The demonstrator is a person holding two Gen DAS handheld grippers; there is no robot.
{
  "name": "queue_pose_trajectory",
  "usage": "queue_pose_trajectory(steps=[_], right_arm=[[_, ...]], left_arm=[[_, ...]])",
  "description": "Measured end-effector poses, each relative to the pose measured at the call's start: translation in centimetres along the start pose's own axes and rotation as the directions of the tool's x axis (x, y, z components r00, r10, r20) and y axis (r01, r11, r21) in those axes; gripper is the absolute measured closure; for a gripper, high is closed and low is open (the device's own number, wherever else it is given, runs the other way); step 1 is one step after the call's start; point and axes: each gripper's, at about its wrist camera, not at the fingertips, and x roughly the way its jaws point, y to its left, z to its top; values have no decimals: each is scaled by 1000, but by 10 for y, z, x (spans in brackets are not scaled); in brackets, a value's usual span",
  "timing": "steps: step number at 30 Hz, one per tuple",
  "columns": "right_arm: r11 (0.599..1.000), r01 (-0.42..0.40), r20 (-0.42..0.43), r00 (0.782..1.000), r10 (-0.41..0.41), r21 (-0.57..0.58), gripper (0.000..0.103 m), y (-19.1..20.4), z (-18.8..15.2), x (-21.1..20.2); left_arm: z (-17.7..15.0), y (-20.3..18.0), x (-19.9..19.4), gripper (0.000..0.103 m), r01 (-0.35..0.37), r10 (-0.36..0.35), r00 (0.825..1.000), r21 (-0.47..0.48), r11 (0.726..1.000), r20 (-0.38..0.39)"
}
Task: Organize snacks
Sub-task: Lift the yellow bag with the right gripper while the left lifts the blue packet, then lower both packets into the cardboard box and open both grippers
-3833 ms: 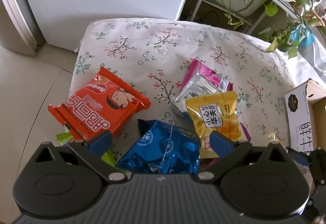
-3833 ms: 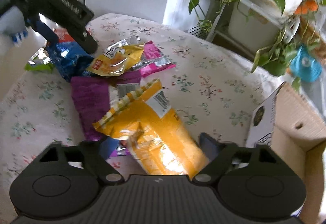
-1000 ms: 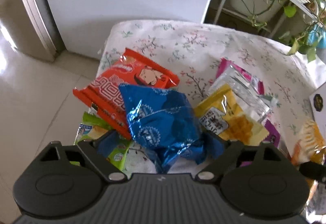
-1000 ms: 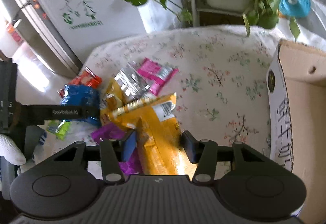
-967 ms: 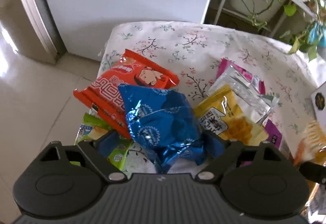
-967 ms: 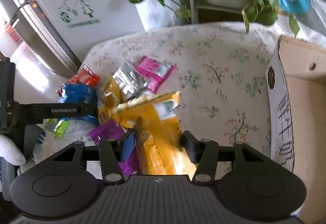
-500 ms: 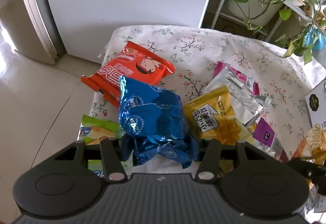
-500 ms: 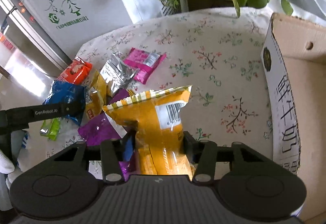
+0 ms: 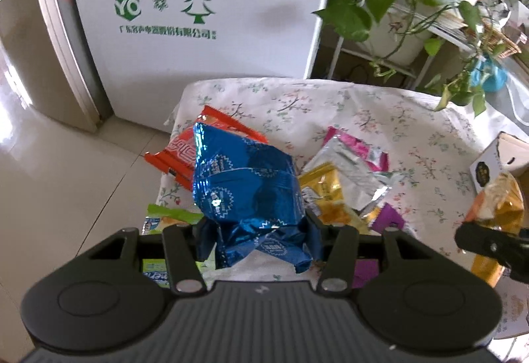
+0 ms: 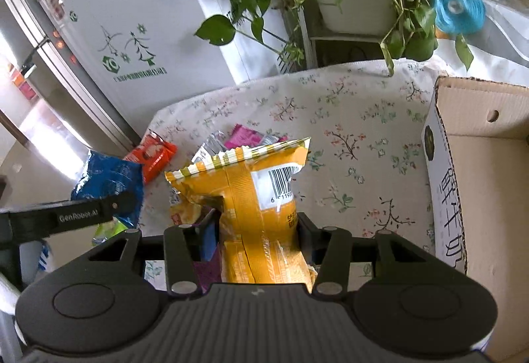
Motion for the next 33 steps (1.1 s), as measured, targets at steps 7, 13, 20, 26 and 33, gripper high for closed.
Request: queue_pose_trajectory(steps=[7,13,20,26,33], right_arm=[[1000,4,40,999,-4,18,48,4,4,-12],[999,12,105,994,-15,29,48,6,8,-30],[995,32,171,984,-48,98,48,-4,10,-47],[993,45,203,977,-66,106,48,-12,13,-58],[989,85,215,970,-111,124,48,-33,9,-72]], left_arm=[[-2,-19,-15,51,3,-4,1000,31,1000,27],[2,-35,-35,51,3,-8,996,62,998,85],[8,-56,-50,51,9,-19,991,75,997,135],[9,-72,-58,51,26,-41,986,91,996,164],[5,-95,-55,51,49,-67,986,119,992,155]])
